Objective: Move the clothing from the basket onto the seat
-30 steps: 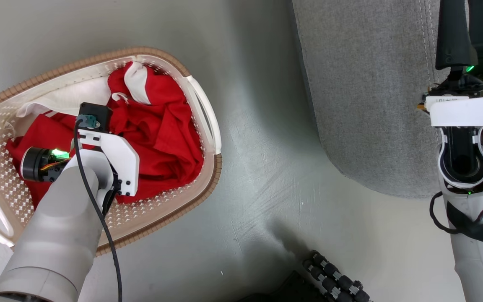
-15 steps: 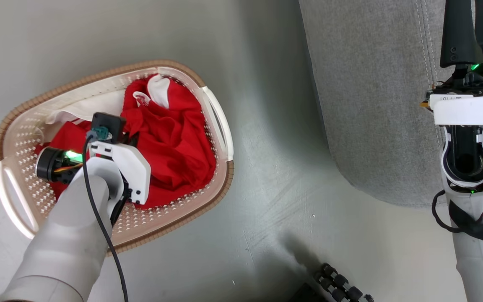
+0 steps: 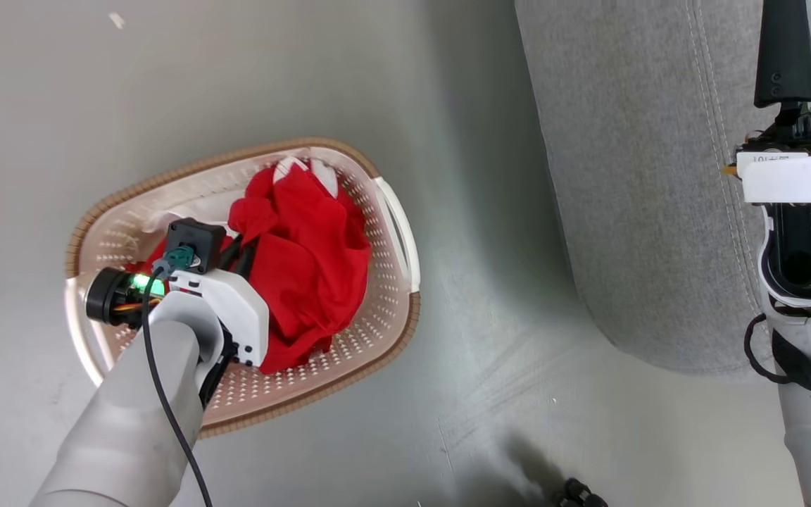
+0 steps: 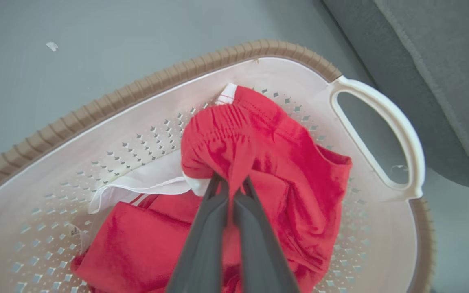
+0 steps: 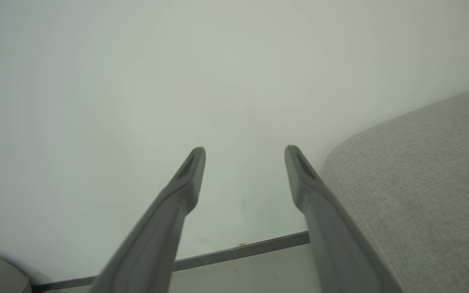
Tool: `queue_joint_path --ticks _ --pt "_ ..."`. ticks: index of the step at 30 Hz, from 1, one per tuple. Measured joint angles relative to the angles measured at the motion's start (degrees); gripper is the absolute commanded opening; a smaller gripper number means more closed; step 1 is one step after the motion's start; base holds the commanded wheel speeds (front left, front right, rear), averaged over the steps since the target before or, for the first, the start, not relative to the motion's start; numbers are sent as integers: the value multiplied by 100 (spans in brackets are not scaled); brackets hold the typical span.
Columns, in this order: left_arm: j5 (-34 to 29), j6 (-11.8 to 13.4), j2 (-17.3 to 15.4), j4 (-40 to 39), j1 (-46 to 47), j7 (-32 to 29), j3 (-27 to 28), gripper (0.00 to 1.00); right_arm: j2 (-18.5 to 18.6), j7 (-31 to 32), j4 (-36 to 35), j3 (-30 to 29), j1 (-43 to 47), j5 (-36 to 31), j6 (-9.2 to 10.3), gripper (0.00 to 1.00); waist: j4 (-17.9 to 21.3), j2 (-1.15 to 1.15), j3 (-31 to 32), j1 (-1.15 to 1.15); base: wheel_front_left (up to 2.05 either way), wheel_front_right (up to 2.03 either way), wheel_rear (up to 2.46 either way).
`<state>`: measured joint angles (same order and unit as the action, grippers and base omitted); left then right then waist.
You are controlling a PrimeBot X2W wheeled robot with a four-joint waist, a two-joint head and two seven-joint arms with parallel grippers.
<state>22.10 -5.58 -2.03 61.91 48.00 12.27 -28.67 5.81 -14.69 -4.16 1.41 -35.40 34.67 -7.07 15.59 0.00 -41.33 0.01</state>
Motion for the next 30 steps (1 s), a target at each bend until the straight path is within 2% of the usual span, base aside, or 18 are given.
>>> queue_joint_path --ticks 11,30 --pt "315 -71 9 -622 -410 152 -197 0 199 0 165 105 46 -33 0 100 -306 0 604 0 0 0 0" --pt "705 -110 13 -2189 -970 196 -349 0 408 0 448 109 756 -120 0 100 -821 0 1733 -1 0 0 0"
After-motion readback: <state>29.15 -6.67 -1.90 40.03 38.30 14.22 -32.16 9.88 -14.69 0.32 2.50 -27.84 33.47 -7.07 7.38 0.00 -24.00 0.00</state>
